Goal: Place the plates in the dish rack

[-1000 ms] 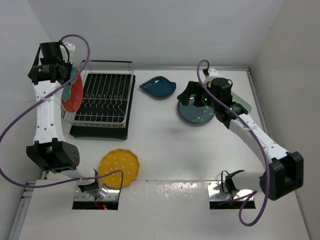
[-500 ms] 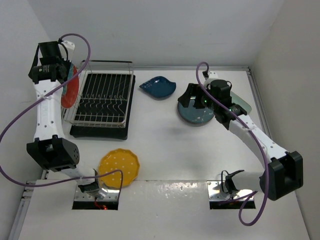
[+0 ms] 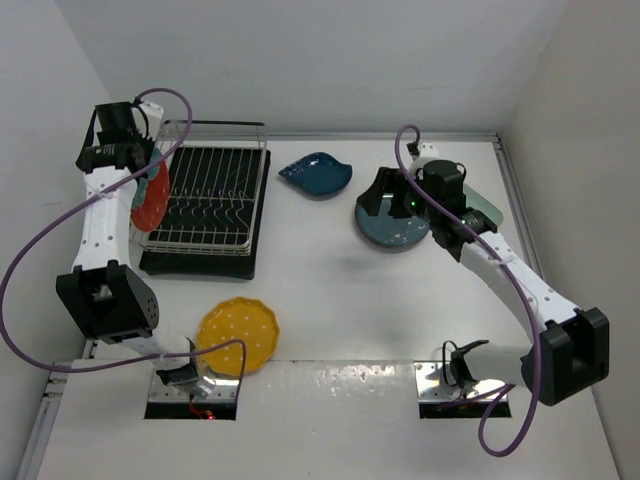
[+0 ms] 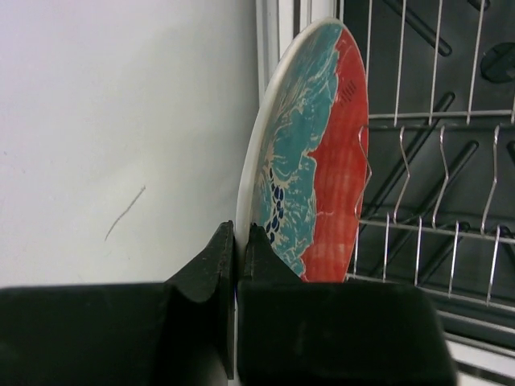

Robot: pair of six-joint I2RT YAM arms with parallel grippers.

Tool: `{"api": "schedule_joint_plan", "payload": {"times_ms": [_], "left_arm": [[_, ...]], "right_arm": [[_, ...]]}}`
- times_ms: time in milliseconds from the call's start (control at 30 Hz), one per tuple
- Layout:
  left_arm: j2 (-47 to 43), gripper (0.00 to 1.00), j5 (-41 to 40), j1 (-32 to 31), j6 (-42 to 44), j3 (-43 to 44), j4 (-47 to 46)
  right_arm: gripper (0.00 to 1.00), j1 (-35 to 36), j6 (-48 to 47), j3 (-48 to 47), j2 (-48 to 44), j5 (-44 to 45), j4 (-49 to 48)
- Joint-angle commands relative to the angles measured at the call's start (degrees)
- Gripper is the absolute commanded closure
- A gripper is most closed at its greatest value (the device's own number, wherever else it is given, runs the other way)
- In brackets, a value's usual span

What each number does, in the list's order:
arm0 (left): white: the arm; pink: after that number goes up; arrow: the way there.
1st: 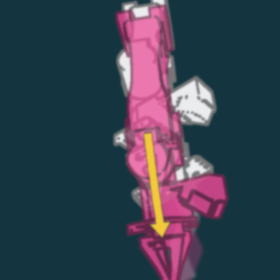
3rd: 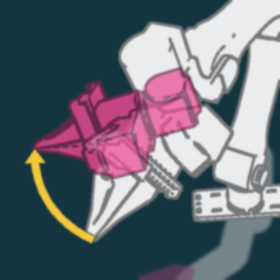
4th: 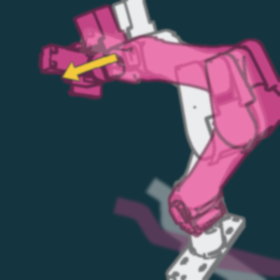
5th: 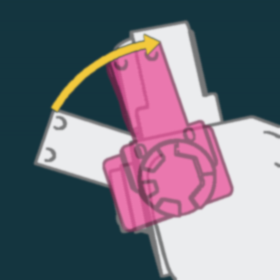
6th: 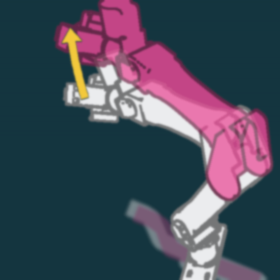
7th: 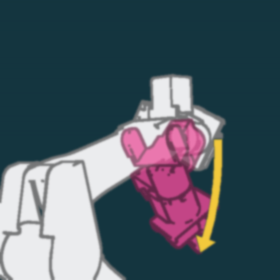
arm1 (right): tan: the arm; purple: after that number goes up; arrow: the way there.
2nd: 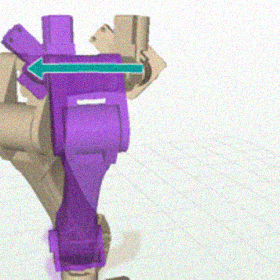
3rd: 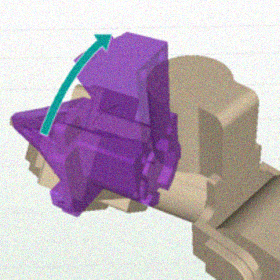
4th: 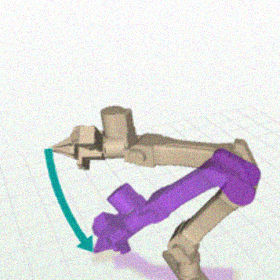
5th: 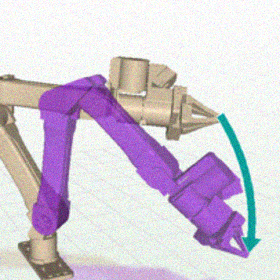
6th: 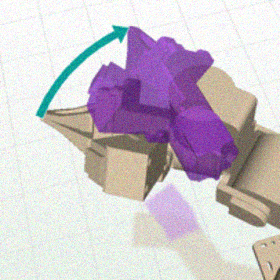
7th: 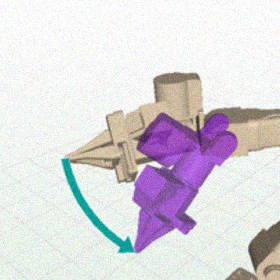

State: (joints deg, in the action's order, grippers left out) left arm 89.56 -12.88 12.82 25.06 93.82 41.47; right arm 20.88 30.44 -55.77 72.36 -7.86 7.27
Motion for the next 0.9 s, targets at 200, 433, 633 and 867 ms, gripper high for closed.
{"api": "schedule_joint_plan", "payload": {"times_ms": [200,433,633,867], "left_arm": [[-2.5,1.00,2.3,4.1,-2.3,-8.9,-9.5],[-3.1,0.95,8.9,5.8,-2.8,-10.8,-9.5],[-2.3,0.63,9.6,6.4,-2.3,-10.8,-9.5],[-2.8,0.38,11.4,6.4,-3.4,-7.0,-7.6]], "right_arm": [[0.00,-0.1,-0.9,0.2,-2.0,0.6,-0.2],[0.00,-0.2,-1.8,-2.0,1.1,-0.5,3.0],[0.00,1.9,-4.9,-2.5,4.6,-4.5,6.1],[0.00,15.1,-12.1,-6.2,15.6,-12.0,11.4]]}}
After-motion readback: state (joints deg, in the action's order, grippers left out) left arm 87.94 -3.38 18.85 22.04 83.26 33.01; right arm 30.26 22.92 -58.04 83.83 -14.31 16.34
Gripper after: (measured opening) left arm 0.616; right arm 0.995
